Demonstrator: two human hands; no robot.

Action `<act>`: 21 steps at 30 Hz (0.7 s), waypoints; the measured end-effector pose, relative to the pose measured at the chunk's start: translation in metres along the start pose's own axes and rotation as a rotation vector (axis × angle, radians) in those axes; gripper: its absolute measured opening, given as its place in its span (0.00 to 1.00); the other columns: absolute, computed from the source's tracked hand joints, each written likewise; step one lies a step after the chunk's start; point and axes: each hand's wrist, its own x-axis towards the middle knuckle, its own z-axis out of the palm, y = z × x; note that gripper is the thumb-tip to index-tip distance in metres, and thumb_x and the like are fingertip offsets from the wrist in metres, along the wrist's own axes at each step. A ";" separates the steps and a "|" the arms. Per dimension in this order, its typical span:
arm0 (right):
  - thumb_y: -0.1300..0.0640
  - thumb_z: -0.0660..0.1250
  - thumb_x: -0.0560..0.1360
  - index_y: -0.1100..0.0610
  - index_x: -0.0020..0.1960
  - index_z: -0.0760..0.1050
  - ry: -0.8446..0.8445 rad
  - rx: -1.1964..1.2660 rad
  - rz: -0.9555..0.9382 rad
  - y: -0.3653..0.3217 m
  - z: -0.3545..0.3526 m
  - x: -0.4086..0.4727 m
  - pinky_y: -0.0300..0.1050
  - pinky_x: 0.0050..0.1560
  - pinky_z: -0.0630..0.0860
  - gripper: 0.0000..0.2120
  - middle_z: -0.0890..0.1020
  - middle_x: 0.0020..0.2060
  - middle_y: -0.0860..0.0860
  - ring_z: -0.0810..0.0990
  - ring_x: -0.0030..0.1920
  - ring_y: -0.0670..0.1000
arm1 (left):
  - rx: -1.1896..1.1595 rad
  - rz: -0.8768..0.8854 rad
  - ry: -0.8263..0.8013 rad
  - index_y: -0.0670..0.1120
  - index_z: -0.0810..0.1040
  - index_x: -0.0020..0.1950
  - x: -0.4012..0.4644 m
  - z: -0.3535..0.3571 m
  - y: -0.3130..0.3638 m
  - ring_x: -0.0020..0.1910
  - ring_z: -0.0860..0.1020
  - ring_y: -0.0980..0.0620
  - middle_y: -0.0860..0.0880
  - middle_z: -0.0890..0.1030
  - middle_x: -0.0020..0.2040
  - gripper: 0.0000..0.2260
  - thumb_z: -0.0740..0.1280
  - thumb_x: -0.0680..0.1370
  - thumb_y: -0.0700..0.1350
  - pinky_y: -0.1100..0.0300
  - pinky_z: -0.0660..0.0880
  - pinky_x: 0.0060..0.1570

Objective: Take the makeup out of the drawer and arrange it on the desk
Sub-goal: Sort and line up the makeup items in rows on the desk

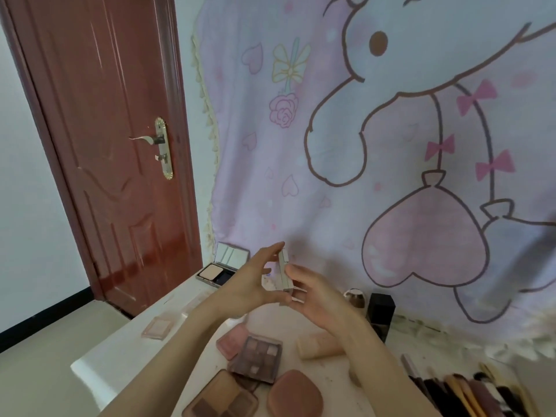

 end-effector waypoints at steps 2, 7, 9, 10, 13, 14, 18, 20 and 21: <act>0.50 0.66 0.75 0.54 0.56 0.80 0.012 -0.045 -0.028 -0.011 -0.002 -0.012 0.49 0.53 0.78 0.13 0.83 0.49 0.53 0.82 0.49 0.53 | -0.005 0.020 0.009 0.63 0.59 0.68 0.002 0.002 0.012 0.62 0.66 0.72 0.67 0.67 0.63 0.38 0.77 0.67 0.45 0.79 0.65 0.55; 0.46 0.70 0.70 0.54 0.57 0.79 0.026 -0.144 -0.029 -0.034 -0.005 -0.040 0.46 0.52 0.79 0.18 0.84 0.50 0.52 0.83 0.51 0.52 | 0.009 0.135 -0.048 0.65 0.59 0.66 0.000 0.005 0.043 0.65 0.67 0.67 0.63 0.68 0.66 0.37 0.74 0.68 0.40 0.69 0.67 0.63; 0.42 0.71 0.68 0.52 0.54 0.81 0.024 -0.123 -0.022 -0.042 -0.005 -0.051 0.49 0.54 0.78 0.19 0.84 0.51 0.53 0.82 0.53 0.52 | -0.019 0.184 -0.058 0.62 0.60 0.67 -0.004 0.002 0.058 0.66 0.65 0.67 0.62 0.67 0.67 0.36 0.74 0.68 0.39 0.70 0.65 0.64; 0.40 0.72 0.67 0.50 0.51 0.83 0.036 -0.116 -0.029 -0.046 -0.003 -0.056 0.50 0.54 0.79 0.19 0.84 0.51 0.52 0.82 0.52 0.52 | -0.021 0.207 -0.063 0.61 0.60 0.68 -0.006 0.000 0.066 0.67 0.64 0.67 0.62 0.67 0.68 0.36 0.74 0.69 0.39 0.71 0.65 0.63; 0.32 0.72 0.61 0.49 0.47 0.84 0.098 -0.138 -0.079 -0.049 0.001 -0.068 0.51 0.52 0.80 0.24 0.84 0.49 0.51 0.83 0.51 0.52 | 0.063 0.263 -0.084 0.62 0.58 0.69 -0.015 -0.005 0.083 0.66 0.65 0.68 0.63 0.67 0.67 0.37 0.73 0.70 0.38 0.75 0.64 0.61; 0.32 0.71 0.61 0.50 0.46 0.84 0.100 -0.126 -0.092 -0.048 0.003 -0.071 0.51 0.50 0.80 0.24 0.84 0.49 0.51 0.83 0.51 0.53 | 0.096 0.276 -0.097 0.63 0.57 0.69 -0.019 -0.005 0.086 0.65 0.66 0.69 0.64 0.67 0.66 0.38 0.72 0.70 0.38 0.76 0.64 0.60; 0.41 0.72 0.67 0.58 0.49 0.83 0.055 0.092 -0.084 -0.047 0.013 -0.084 0.48 0.45 0.80 0.22 0.84 0.51 0.57 0.83 0.52 0.56 | 0.058 0.245 -0.128 0.58 0.56 0.73 -0.033 -0.009 0.095 0.65 0.68 0.67 0.64 0.69 0.67 0.34 0.68 0.74 0.36 0.69 0.67 0.64; 0.45 0.73 0.66 0.63 0.53 0.81 0.060 0.212 -0.096 -0.045 0.020 -0.085 0.50 0.45 0.80 0.25 0.83 0.51 0.60 0.82 0.52 0.58 | 0.011 0.206 -0.111 0.54 0.61 0.73 -0.040 -0.012 0.100 0.64 0.70 0.64 0.59 0.73 0.66 0.31 0.68 0.75 0.36 0.62 0.68 0.66; 0.46 0.73 0.66 0.64 0.55 0.79 0.063 0.225 -0.117 -0.043 0.024 -0.086 0.50 0.46 0.80 0.25 0.83 0.51 0.61 0.82 0.53 0.58 | -0.003 0.205 -0.107 0.54 0.64 0.72 -0.044 -0.014 0.101 0.63 0.72 0.63 0.59 0.75 0.64 0.28 0.68 0.75 0.38 0.62 0.69 0.65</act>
